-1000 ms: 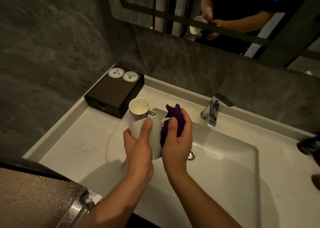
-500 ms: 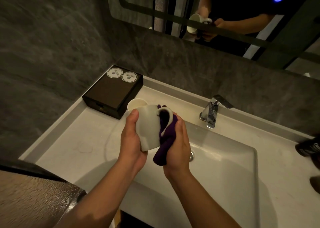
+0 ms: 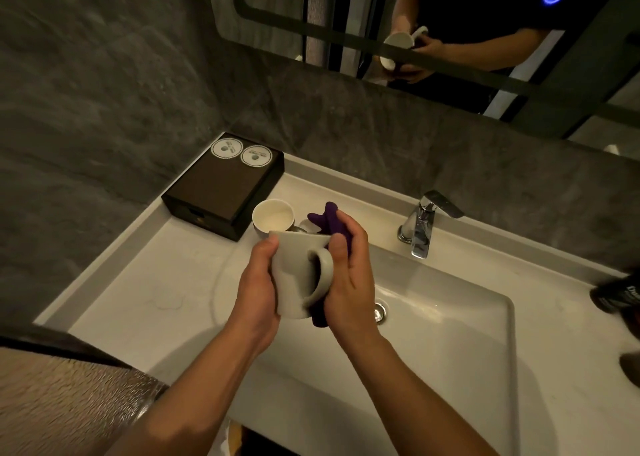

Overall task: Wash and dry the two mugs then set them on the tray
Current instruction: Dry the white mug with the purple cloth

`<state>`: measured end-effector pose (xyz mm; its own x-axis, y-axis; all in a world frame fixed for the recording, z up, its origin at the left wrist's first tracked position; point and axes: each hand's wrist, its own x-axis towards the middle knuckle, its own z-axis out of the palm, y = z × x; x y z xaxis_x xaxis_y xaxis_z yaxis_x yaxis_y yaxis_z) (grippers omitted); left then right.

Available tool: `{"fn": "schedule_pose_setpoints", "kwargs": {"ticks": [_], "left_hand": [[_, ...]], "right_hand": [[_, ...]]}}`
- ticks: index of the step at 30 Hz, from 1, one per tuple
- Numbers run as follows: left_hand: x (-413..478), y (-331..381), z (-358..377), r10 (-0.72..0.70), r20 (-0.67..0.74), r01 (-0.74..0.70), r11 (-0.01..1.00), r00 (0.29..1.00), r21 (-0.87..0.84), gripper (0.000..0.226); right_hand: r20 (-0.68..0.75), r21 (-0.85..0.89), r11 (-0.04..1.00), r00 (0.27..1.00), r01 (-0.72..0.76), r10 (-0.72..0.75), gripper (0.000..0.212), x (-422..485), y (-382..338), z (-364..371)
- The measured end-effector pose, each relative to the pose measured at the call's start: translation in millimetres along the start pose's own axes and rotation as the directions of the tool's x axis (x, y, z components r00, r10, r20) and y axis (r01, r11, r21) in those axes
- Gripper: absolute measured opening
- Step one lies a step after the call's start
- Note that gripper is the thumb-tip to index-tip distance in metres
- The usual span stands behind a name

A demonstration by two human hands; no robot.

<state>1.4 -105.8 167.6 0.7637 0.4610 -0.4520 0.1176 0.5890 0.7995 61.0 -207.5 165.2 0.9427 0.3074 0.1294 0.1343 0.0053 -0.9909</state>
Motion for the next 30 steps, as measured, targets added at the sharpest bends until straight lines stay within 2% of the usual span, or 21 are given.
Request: {"fn": "schedule_pose_setpoints", "kwargs": {"ticks": [3, 6, 7, 9, 11, 13, 15, 17, 18, 20, 22, 24, 27, 30], "left_hand": [[-1.2, 8.4, 1.6, 0.027, 0.028, -0.029, 0.996, 0.999, 0.085, 0.056], [-4.0, 5.5, 0.2, 0.018, 0.04, -0.016, 0.999, 0.999, -0.031, 0.071], [-5.6, 4.6, 0.0, 0.005, 0.056, 0.0, 0.996, 0.998, -0.092, 0.069], [-8.6, 4.9, -0.8, -0.008, 0.093, 0.027, 0.98, 0.996, -0.197, 0.071], [-8.8, 9.5, -0.4, -0.01, 0.117, 0.04, 0.968, 0.993, -0.249, 0.1], [-8.5, 13.8, -0.5, -0.001, 0.114, 0.028, 0.972, 0.993, -0.231, 0.118], [-9.6, 16.8, -0.9, 0.0, 0.121, 0.031, 0.967, 0.993, -0.251, 0.123], [-12.1, 18.4, -2.4, -0.017, 0.107, 0.048, 0.952, 0.994, -0.301, 0.116], [-12.8, 17.7, -4.4, -0.021, 0.096, 0.048, 0.954, 0.995, -0.294, 0.104], [-14.5, 16.2, -8.4, 0.0, 0.057, 0.012, 0.977, 0.998, -0.212, 0.072], [-16.3, 17.1, -12.3, 0.039, 0.024, -0.035, 0.989, 0.999, -0.146, 0.06], [-18.4, 20.5, -14.7, 0.085, 0.003, -0.084, 0.99, 0.996, -0.117, 0.068], [-19.4, 24.7, -20.0, 0.123, -0.007, -0.124, 0.991, 0.992, -0.042, 0.073], [-21.1, 34.9, -34.4, 0.012, 0.126, -0.013, 1.0, 0.992, 0.004, 0.049]], "right_hand": [[0.018, -0.153, 0.96, 0.972, 0.235, -0.235, 0.041, -5.6, 4.5, 4.3], [0.098, -0.214, 0.903, 0.928, 0.373, -0.36, 0.044, -6.6, 4.4, 7.2], [0.089, -0.197, 0.916, 0.937, 0.349, -0.338, 0.044, -4.9, 2.8, 7.6], [0.034, -0.082, 0.983, 0.986, 0.165, -0.163, 0.039, -0.5, -3.0, 7.4], [0.041, 0.027, 1.0, 0.999, 0.01, -0.011, 0.033, 2.1, -0.5, 5.2], [0.054, 0.01, 1.0, 0.998, 0.016, -0.017, 0.034, -4.0, 3.3, 3.2], [0.077, -0.046, 0.994, 0.992, 0.101, -0.098, 0.042, -15.6, 7.7, 4.6], [0.107, -0.142, 0.961, 0.969, 0.237, -0.223, 0.05, -23.4, 11.4, 6.7], [0.118, -0.189, 0.936, 0.953, 0.296, -0.277, 0.052, -23.5, 11.9, 7.9], [0.136, -0.265, 0.886, 0.925, 0.38, -0.356, 0.051, -19.1, 8.3, 8.3], [0.159, -0.313, 0.844, 0.9, 0.436, -0.406, 0.05, -13.2, 4.2, 8.1], [0.133, -0.286, 0.872, 0.917, 0.398, -0.375, 0.047, -7.3, 0.2, 10.0], [0.014, -0.178, 0.966, 0.982, 0.189, -0.19, 0.04, -4.6, -2.2, 16.7], [-0.023, -0.225, 0.958, 0.982, 0.177, -0.186, 0.043, -9.0, 3.0, 19.4]]}}
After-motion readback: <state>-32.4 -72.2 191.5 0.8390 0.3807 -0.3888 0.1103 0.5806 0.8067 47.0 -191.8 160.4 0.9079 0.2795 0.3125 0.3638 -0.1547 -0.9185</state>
